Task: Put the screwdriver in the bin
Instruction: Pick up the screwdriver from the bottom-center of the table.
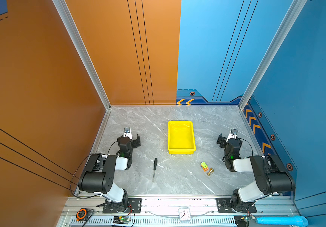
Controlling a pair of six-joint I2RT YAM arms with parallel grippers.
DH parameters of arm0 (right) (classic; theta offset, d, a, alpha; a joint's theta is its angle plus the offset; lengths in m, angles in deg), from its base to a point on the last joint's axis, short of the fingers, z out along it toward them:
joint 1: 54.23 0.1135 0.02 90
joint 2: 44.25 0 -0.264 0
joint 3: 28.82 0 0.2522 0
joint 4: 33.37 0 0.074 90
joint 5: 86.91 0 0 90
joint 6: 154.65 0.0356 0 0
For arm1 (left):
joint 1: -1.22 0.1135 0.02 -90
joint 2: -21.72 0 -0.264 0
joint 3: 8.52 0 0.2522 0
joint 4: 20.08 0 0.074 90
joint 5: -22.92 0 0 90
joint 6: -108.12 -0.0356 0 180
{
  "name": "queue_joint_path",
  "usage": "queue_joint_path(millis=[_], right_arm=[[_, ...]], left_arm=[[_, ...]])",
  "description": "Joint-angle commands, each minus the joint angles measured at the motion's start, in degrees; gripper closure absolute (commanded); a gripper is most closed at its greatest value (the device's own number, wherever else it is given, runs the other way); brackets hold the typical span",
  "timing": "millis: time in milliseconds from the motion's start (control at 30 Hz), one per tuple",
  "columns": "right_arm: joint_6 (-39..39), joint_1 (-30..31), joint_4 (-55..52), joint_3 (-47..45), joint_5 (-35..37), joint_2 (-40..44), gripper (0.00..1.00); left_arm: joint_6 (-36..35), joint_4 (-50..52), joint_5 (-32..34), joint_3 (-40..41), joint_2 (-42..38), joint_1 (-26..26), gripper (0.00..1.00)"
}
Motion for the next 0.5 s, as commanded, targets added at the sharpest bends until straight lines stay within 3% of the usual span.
queue_joint_path(millis=[0, 233, 300, 367, 467], right_arm=[[0.2, 0.9, -0.3, 0.3, 4.0, -0.1, 0.00], [-1.3, 1.4, 7.2, -4.4, 1.8, 1.7, 0.00], [-2.2, 2.0, 5.8, -4.0, 1.6, 2.8, 0.00], [-1.8, 3.6, 1.0, -2.9, 8.4, 6.0, 0.00], [-0.7, 3.0, -5.8, -2.5, 8.7, 12.8, 0.00]], left_arm=[[-0.3, -0.4, -0.2, 0.3, 0.2, 0.4, 0.02], [0.2, 4.1, 3.2, 1.0, -6.9, 0.0, 0.02], [0.6, 11.1, 3.5, -0.5, -10.5, 0.1, 0.02], [0.9, 16.1, 3.3, -1.2, -13.7, 0.0, 0.02], [2.4, 24.0, 3.5, -2.5, -18.6, -0.2, 0.02]])
